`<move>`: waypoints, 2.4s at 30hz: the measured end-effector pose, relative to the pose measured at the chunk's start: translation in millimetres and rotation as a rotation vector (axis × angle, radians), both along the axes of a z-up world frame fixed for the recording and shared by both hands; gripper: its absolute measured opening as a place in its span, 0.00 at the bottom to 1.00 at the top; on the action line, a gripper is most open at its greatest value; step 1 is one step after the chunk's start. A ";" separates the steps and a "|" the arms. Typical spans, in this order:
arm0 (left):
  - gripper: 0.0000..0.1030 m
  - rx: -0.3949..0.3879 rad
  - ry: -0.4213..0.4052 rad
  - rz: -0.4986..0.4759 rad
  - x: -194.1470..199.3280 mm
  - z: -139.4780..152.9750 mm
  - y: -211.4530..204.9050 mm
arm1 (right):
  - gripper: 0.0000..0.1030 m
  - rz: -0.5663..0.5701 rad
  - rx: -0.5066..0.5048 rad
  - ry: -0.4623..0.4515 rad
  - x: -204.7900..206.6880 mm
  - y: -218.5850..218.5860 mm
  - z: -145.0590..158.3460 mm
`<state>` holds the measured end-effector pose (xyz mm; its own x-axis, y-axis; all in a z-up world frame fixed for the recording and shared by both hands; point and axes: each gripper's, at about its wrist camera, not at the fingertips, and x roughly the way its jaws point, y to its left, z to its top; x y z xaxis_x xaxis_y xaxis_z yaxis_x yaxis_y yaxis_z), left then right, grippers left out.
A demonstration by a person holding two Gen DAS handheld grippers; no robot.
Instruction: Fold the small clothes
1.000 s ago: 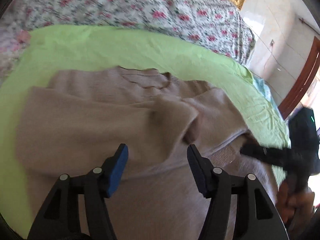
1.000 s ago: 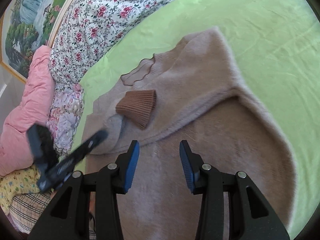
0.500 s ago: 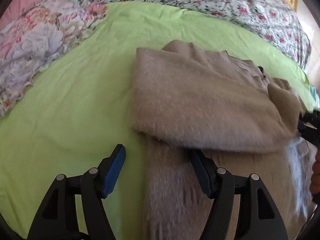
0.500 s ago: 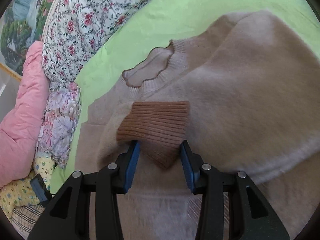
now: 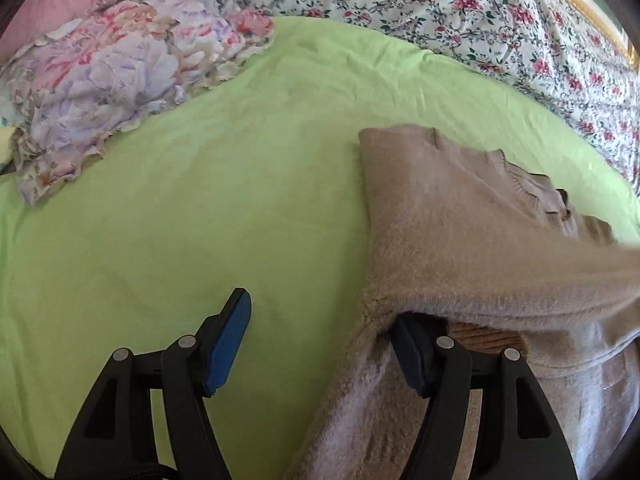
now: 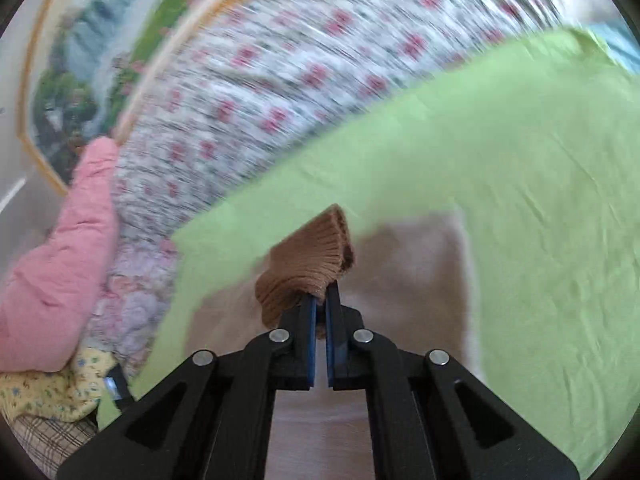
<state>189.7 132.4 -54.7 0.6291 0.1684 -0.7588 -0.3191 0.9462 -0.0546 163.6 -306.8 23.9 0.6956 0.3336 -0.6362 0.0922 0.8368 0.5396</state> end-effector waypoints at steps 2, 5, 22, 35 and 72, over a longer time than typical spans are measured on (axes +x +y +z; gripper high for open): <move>0.67 -0.023 0.000 0.010 0.0 0.9 3.4 | 0.04 0.004 -0.023 0.048 2.1 1.2 -18.7; 0.67 -0.048 -0.002 0.018 0.0 0.9 7.2 | 0.04 0.007 -0.050 0.042 -1.5 4.3 -23.7; 0.67 -0.089 0.048 -0.040 -4.7 -6.3 12.2 | 0.04 0.012 -0.119 0.143 -14.4 1.6 -54.6; 0.72 -0.273 0.013 -0.178 -19.1 26.2 24.5 | 0.05 0.036 -0.035 0.138 -41.7 12.8 -31.9; 0.54 -0.242 0.097 -0.174 103.2 -2.0 6.2 | 0.36 -0.118 -0.029 0.154 -41.2 4.0 -41.5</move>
